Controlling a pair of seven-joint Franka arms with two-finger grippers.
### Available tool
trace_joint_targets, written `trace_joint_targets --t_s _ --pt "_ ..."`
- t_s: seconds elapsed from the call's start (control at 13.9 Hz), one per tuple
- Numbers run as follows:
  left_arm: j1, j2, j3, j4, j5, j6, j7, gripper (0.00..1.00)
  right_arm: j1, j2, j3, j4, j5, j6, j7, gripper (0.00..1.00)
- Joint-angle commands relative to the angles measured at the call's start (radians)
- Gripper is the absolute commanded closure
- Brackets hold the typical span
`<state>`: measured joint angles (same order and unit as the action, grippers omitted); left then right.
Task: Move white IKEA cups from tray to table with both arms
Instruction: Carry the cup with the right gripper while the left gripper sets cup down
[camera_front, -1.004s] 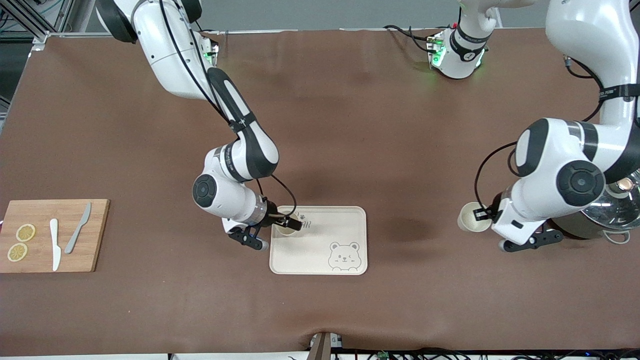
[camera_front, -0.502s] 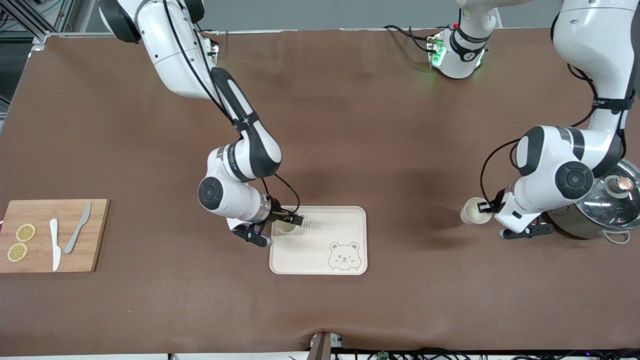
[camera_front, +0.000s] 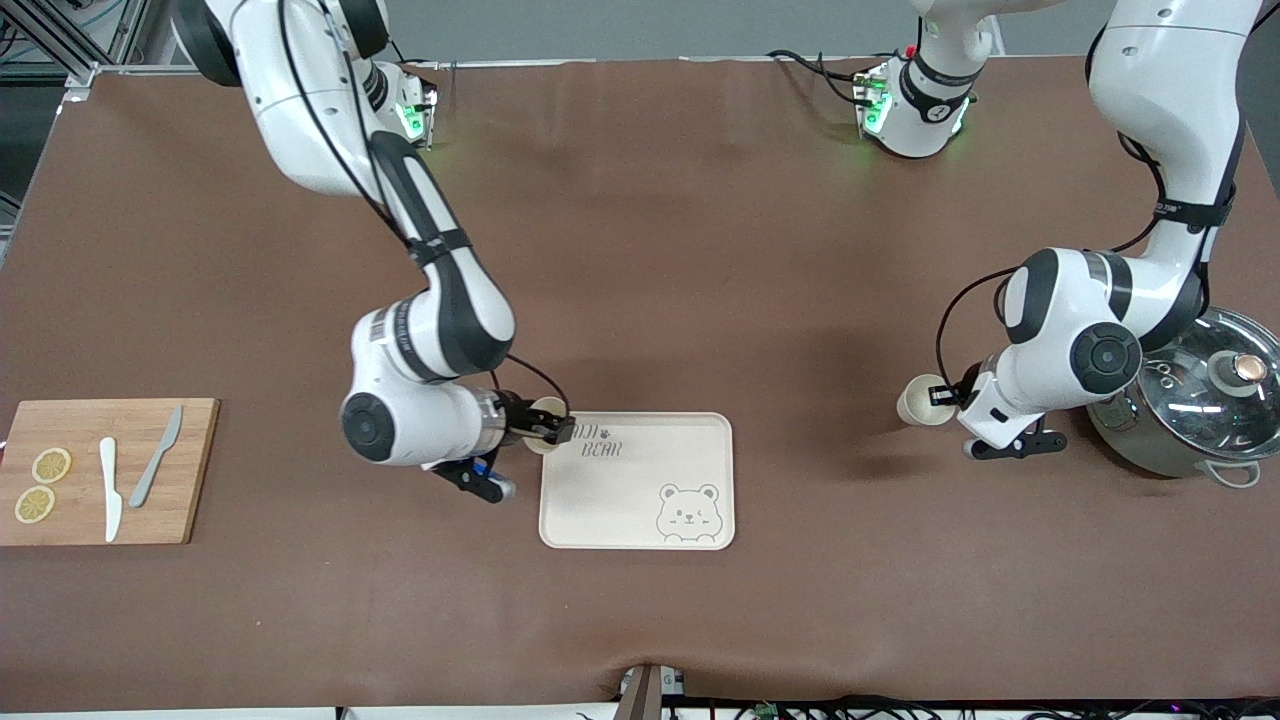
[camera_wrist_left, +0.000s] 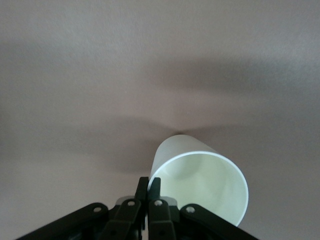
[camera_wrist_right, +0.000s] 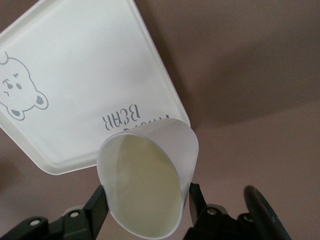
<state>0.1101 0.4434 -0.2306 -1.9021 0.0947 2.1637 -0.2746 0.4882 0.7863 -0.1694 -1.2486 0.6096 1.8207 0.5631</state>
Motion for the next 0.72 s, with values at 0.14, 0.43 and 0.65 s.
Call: trace_joint_targets --t_s 0.14,0.43,0.65 --pt "0.03 -0.002 -0.009 -0.02 -0.021 0.011 0.006 1.0 -0.098 -0.1 0.008 -0.082 -0.192 -0.081 -0.158 1.0" --pt "0.034 -0.002 -0.009 -0.008 -0.02 0.015 0.012 1.0 -0.183 -0.234 0.008 -0.283 -0.341 -0.078 -0.368 1.0" --pt "0.028 0.021 -0.009 0.026 -0.021 0.018 0.015 1.0 -0.262 -0.33 0.008 -0.443 -0.415 -0.072 -0.504 1.0"
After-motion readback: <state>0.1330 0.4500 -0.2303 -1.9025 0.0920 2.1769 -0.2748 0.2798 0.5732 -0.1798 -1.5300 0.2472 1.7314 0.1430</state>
